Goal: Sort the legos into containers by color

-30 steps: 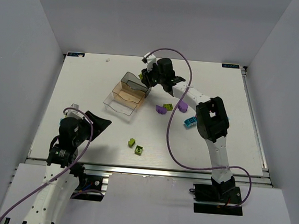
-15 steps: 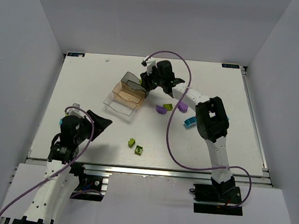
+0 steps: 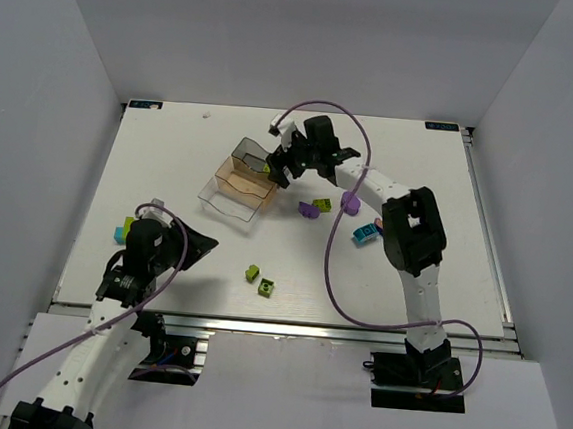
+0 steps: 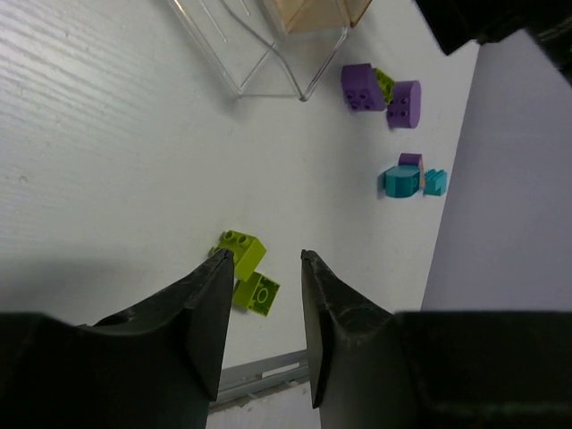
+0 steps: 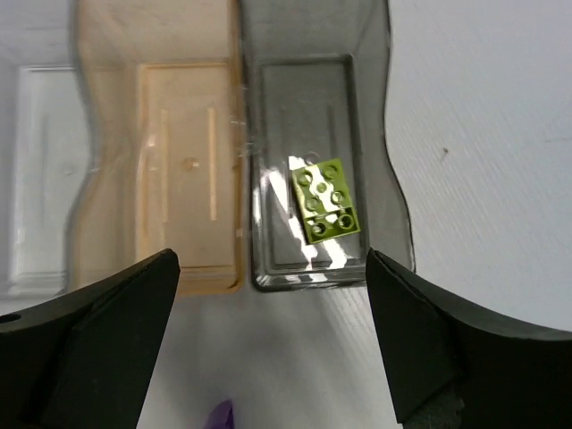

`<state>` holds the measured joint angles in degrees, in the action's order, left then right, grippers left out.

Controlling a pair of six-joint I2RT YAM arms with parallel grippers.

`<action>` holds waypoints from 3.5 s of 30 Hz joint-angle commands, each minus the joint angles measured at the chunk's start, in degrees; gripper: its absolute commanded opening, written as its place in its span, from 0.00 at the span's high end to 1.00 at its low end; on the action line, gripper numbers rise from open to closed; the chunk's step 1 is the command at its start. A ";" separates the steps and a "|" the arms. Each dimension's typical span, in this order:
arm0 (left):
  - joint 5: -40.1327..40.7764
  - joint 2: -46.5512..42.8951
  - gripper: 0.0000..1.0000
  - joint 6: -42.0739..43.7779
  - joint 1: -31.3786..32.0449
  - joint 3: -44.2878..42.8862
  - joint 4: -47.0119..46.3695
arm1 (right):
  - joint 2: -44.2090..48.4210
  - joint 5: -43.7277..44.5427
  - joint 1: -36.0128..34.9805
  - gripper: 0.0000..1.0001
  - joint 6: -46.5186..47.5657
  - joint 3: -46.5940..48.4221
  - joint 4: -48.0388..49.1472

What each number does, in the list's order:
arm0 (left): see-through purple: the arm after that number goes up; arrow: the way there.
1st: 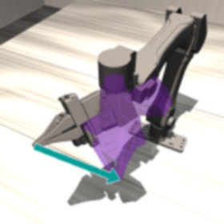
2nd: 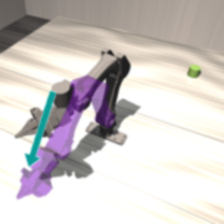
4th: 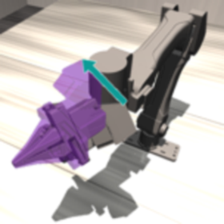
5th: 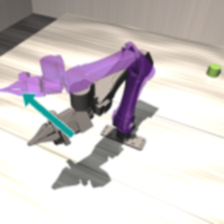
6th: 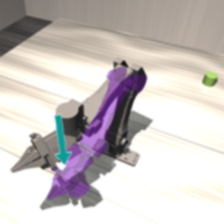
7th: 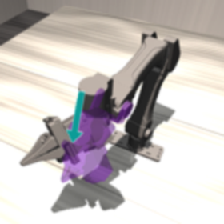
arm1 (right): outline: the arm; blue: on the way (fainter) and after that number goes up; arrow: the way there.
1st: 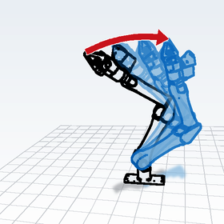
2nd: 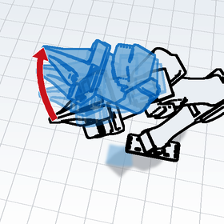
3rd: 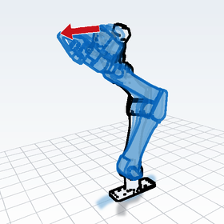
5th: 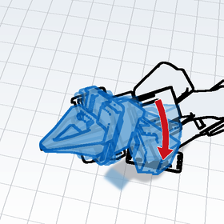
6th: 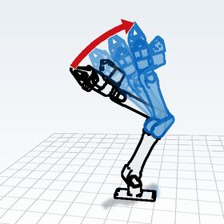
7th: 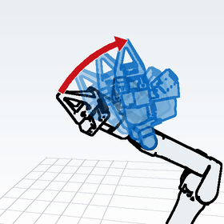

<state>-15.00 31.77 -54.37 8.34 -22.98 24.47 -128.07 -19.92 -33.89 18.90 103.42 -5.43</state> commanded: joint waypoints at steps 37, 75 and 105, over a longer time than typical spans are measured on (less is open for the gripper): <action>32.41 54.45 0.11 -19.02 38.24 -31.33 17.89 | 51.78 -13.39 5.76 0.45 10.81 -45.50 -8.90; 30.73 57.88 0.78 -15.94 38.59 -31.42 15.52 | 53.54 -13.48 9.54 0.44 10.37 -46.29 -8.81; 27.67 66.92 0.93 16.22 16.63 -71.05 14.65 | 55.21 -13.92 11.12 0.94 6.77 -46.72 -7.40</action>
<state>15.33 97.78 -42.61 26.00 -89.73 41.23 -74.67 -34.20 -23.20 26.98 56.97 -14.92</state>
